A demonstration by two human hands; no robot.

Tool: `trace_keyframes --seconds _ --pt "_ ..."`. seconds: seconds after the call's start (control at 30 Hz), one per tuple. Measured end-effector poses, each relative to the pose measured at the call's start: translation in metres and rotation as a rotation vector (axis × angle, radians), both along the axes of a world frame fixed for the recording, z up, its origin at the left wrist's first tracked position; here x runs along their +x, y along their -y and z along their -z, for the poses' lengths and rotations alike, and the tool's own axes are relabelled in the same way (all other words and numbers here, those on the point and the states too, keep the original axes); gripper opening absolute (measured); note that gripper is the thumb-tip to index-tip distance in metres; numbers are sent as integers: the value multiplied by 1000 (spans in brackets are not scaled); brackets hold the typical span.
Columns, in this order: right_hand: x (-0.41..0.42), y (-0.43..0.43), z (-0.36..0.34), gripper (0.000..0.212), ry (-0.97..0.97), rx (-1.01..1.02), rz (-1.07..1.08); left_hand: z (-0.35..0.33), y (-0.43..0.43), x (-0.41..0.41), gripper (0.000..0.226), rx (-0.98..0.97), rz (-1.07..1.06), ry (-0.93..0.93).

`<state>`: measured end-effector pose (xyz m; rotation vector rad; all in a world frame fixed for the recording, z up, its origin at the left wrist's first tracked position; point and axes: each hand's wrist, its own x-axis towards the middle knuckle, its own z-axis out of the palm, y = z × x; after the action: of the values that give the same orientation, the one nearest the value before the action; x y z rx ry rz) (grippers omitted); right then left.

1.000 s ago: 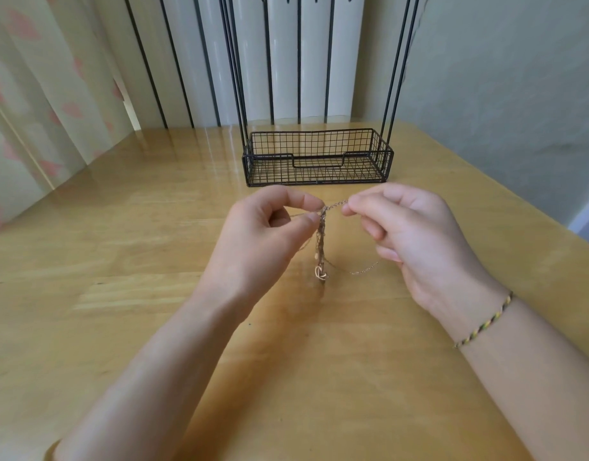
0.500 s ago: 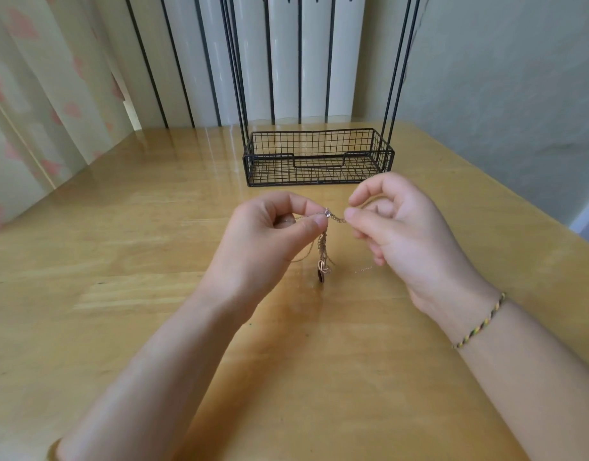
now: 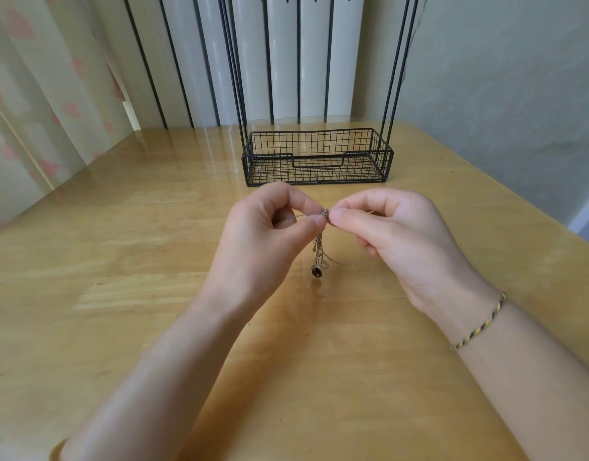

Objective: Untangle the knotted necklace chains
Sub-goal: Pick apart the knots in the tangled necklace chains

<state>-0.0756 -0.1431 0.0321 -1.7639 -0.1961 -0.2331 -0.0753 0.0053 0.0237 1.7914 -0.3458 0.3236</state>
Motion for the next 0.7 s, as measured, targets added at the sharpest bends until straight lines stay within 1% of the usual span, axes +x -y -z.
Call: trace_keyframes --seconds 0.17,0.3,0.4,0.47,0.53,0.63,0.7 --pt "0 0 0 11 21 -65 9 -1 1 -2 15 83 -17 74" --pt "0 -2 0 11 75 -225 77 1 3 -2 17 201 -68 143" --pt "-1 -5 1 8 116 -310 120 3 4 -2 18 244 -89 179" --pt "0 -5 1 6 110 -293 120 2 4 -2 18 237 -85 174" --pt "0 -4 1 7 84 -226 102 1 5 -3 17 190 -60 140" --pt "2 -3 1 7 16 -96 55 -2 5 -4 16 57 6 43" --pt "3 -1 2 13 -38 -30 25 -3 4 -5 14 -16 37 -22"
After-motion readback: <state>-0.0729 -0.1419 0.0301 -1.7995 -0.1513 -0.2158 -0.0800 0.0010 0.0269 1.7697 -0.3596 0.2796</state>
